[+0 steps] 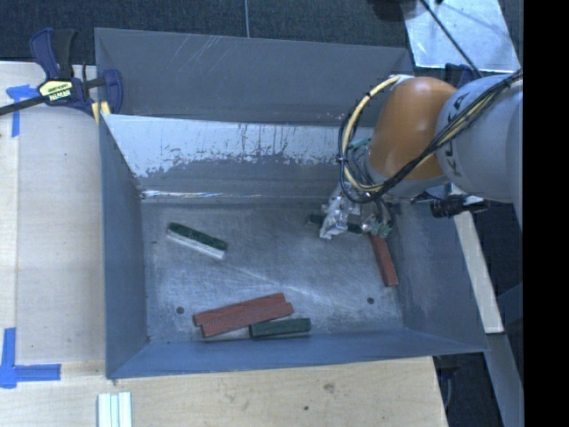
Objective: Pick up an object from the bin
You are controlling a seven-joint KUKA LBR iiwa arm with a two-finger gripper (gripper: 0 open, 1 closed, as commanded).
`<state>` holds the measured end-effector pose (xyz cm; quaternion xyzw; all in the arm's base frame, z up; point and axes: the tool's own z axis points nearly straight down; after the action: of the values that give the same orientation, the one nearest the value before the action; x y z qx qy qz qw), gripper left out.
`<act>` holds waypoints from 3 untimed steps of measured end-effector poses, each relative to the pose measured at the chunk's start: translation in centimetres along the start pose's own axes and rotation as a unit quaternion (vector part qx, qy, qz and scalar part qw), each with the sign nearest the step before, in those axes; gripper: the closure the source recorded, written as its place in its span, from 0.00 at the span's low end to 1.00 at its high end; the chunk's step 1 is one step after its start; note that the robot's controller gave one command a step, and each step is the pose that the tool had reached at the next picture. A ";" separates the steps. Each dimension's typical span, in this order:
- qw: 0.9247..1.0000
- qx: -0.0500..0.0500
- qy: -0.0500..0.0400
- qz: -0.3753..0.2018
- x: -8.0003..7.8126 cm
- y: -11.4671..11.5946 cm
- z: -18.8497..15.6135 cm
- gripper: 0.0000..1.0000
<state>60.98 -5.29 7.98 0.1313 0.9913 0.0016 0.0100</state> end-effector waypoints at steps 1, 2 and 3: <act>1.000 0.001 0.004 0.000 0.1 0.0 -0.3 1.00; 1.000 0.002 0.009 -0.001 0.2 -0.1 -1.5 1.00; 1.000 0.002 0.007 -0.001 0.0 -0.1 -2.8 1.00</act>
Offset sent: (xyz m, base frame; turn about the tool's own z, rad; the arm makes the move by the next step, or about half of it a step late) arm 0.0000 0.0000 0.0529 -0.0001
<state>60.85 -5.36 10.76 0.1307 0.9914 0.0004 0.0023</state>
